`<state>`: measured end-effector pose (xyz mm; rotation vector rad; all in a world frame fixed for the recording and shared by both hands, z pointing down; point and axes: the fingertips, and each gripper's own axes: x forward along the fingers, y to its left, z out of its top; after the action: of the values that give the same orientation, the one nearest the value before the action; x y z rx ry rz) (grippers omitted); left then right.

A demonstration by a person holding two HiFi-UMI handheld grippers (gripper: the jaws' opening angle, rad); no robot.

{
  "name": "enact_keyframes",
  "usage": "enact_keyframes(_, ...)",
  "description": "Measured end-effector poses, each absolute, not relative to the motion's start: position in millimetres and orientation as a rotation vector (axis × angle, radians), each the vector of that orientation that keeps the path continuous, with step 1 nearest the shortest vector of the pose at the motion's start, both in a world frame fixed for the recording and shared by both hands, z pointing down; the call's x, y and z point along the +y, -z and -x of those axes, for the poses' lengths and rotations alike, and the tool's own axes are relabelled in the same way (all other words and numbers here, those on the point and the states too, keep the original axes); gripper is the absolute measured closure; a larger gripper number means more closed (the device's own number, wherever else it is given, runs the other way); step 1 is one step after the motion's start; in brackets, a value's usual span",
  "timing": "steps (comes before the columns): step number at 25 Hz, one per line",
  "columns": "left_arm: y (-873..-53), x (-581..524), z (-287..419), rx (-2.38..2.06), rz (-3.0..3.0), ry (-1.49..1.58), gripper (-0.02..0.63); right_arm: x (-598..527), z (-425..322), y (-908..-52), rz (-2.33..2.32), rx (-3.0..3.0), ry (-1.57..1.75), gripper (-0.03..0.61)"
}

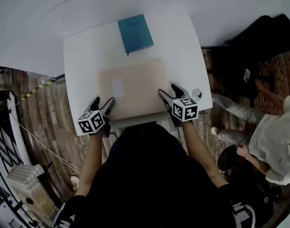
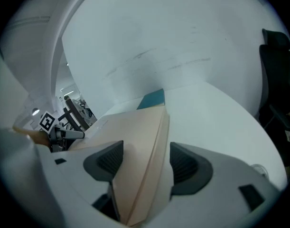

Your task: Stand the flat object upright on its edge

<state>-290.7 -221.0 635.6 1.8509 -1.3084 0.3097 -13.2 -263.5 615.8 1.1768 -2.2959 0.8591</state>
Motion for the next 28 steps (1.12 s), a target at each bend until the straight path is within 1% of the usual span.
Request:
enact_keyframes(5,-639,-221,289,-1.277,-1.837,-0.310,0.257,-264,13,-622,-1.176,-2.290,-0.955,0.304)
enact_keyframes(9,-640,-220,285,-1.254,-1.828,-0.295,0.305,-262,13,-627,-1.173,-2.287,-1.045,0.304)
enact_keyframes(11,-640,-220,284,-1.256,-1.823,-0.296,0.309,-261,14,-628,-1.166,-2.283,-1.074,0.313)
enact_keyframes(12,-640,-220,285,-1.257,-1.820,-0.299,0.311,-261,14,-628,-1.163,-2.281,-1.079,0.334)
enact_keyframes(13,-640,-220,285,-1.257,-1.816,-0.303,0.314,-261,14,-628,-1.161,-2.280,-1.080,0.342)
enact_keyframes(22,-635,-219,283,-1.271,-1.788,-0.312,0.328,-258,15,-625,-1.164,-2.263,-1.084,0.360)
enact_keyframes(28,-617,-224,283,-1.301,-1.789,-0.337,0.342,-257,11,-621,-1.176,-2.252,-1.126,0.364)
